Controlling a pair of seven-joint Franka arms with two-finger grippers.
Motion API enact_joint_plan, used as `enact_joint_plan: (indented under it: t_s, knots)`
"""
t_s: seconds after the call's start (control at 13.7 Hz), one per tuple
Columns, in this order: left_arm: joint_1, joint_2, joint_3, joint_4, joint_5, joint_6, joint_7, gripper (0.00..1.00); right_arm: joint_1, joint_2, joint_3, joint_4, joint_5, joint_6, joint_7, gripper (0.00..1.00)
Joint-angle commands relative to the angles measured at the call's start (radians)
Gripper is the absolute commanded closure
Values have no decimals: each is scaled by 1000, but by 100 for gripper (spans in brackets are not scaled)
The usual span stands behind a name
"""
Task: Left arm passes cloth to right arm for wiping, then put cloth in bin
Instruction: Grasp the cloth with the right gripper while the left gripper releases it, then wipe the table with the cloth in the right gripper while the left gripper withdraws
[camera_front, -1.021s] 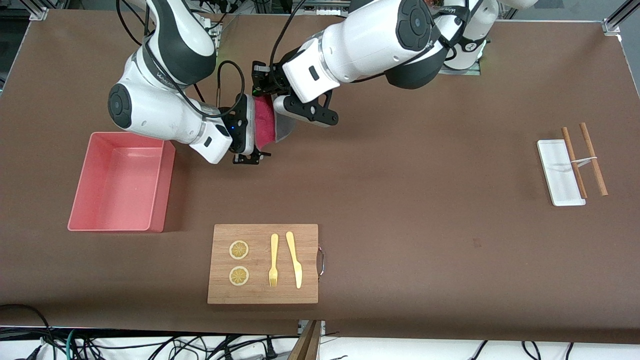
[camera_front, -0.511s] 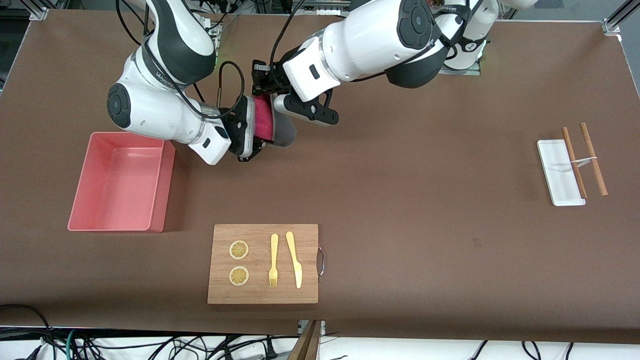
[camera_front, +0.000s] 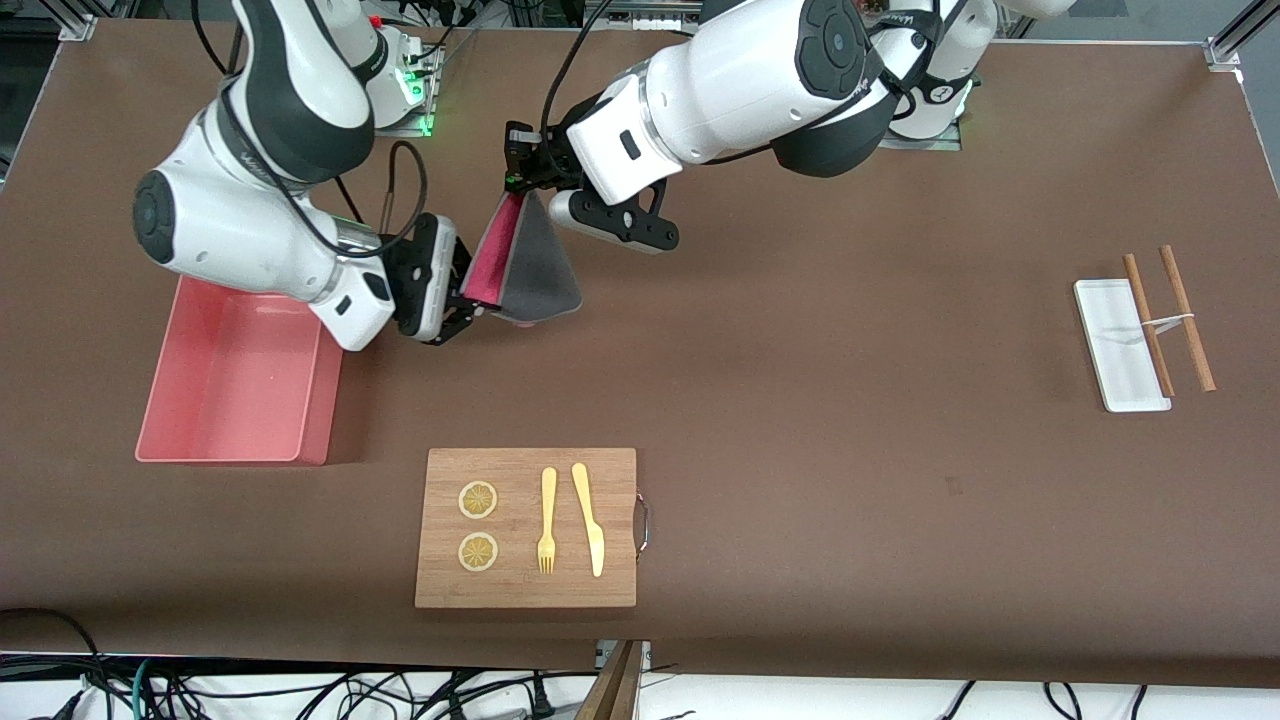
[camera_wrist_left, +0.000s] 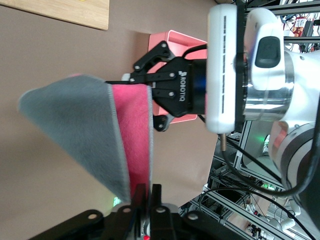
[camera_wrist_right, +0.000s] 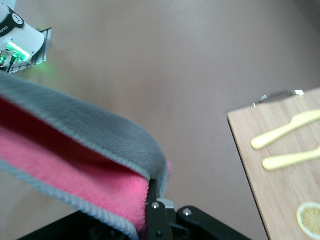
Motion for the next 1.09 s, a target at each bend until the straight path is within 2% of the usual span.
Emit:
enact_joint_plan:
  t_s: [0.0,0.15,0.29,0.51,0.8,1.02]
  knots:
    - [-2,-20,12,-8,30,-5,-17,0,-2,-24,-6,-2,-53,-41,78,100]
    - [1,-20,21,-11,33,-19,-17,0,-4,-39,-6,-2,-112,-51,150,100]
    - [22,-27,22,-11,121,-68,-11,0,-6,-50,-6,-2,-162,-74,216,100]
    - [78,-40,23,-10,213,-235,-4,0,-7,-49,-23,-5,-264,-84,350,100]
    - [173,-69,23,-10,411,-439,204,0,-24,-32,-26,-36,-386,-84,594,100]
    - [248,-89,23,-10,586,-530,334,0,-24,23,-26,-45,-490,-79,835,100]
